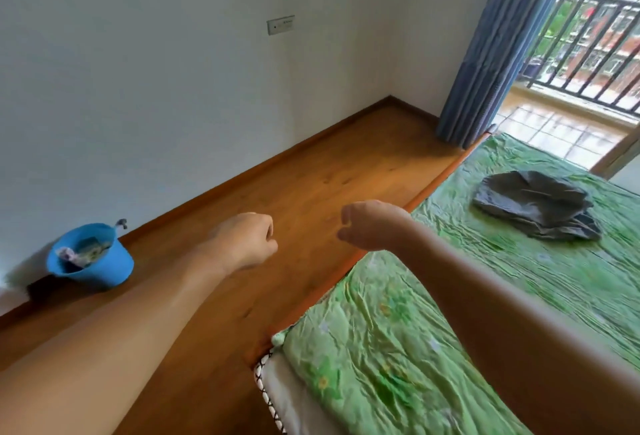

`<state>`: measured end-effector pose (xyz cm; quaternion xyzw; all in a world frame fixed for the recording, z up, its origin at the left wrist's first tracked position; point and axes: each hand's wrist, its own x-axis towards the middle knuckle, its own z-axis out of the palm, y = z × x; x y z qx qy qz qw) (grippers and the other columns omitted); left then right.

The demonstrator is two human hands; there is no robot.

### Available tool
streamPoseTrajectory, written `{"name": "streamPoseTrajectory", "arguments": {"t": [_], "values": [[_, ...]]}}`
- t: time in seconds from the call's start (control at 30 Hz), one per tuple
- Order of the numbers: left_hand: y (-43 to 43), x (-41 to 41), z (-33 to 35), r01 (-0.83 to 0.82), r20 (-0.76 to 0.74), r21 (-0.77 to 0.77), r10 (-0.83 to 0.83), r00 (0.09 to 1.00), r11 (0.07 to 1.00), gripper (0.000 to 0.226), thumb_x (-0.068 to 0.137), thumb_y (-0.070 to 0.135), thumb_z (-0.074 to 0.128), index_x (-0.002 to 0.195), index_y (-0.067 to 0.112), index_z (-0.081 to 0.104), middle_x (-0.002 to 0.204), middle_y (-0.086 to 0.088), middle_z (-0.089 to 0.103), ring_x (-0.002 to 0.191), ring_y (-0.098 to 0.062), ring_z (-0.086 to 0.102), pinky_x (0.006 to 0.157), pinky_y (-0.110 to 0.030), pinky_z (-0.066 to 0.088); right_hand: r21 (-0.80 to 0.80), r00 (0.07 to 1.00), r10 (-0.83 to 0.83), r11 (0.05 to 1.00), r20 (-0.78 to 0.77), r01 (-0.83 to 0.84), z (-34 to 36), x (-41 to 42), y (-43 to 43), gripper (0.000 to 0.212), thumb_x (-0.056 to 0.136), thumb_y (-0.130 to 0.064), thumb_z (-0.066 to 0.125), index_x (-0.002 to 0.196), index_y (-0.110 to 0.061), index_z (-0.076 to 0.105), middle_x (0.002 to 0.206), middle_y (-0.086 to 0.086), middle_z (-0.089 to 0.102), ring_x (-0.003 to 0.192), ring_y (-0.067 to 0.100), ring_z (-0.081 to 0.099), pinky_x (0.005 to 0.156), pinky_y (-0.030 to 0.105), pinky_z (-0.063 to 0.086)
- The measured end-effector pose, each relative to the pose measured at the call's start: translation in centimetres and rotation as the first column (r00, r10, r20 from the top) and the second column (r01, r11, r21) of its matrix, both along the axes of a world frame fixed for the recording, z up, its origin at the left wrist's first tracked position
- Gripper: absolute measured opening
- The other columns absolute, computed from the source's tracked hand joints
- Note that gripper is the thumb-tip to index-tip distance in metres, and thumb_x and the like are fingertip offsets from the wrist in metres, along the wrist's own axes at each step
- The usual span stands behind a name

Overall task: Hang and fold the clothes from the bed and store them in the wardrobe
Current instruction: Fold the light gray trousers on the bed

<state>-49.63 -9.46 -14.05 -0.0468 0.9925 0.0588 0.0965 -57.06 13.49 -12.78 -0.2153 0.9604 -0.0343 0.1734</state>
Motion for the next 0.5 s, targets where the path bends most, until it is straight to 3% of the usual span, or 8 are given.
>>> {"name": "streamPoseTrajectory", "arguments": {"t": [0.23, 0.5], "values": [[-5.3, -9.7, -0.2, 0.099, 0.013, -0.001, -0.099, 0.995, 0.995, 0.012, 0.097, 0.039, 0.056, 0.106, 0.032, 0.057, 0.105, 0.01, 0.058, 0.085, -0.011, 0.058, 0.063, -0.02, 0.047, -0.009, 0.996, -0.09, 0.996, 0.014, 0.09, -1.1, -8.2, -4.2, 0.038, 0.095, -0.049, 0.053, 0.124, -0.027, 0.06, 0.119, 0.001, 0.064, 0.101, 0.025, 0.061, 0.074, 0.036, 0.049], [-12.9, -22.3, -1.3, 0.285, -0.02, 0.027, -0.285, 0.958, 0.958, 0.017, 0.098, 0.039, 0.056, 0.112, 0.029, 0.058, 0.11, 0.007, 0.06, 0.089, -0.013, 0.061, 0.069, -0.02, 0.051, 0.032, 0.958, -0.285, 0.958, 0.015, 0.284, -3.2, -15.9, -10.5, 0.039, 0.094, -0.053, 0.052, 0.121, -0.027, 0.06, 0.114, 0.001, 0.065, 0.097, 0.025, 0.061, 0.081, 0.039, 0.055]]}}
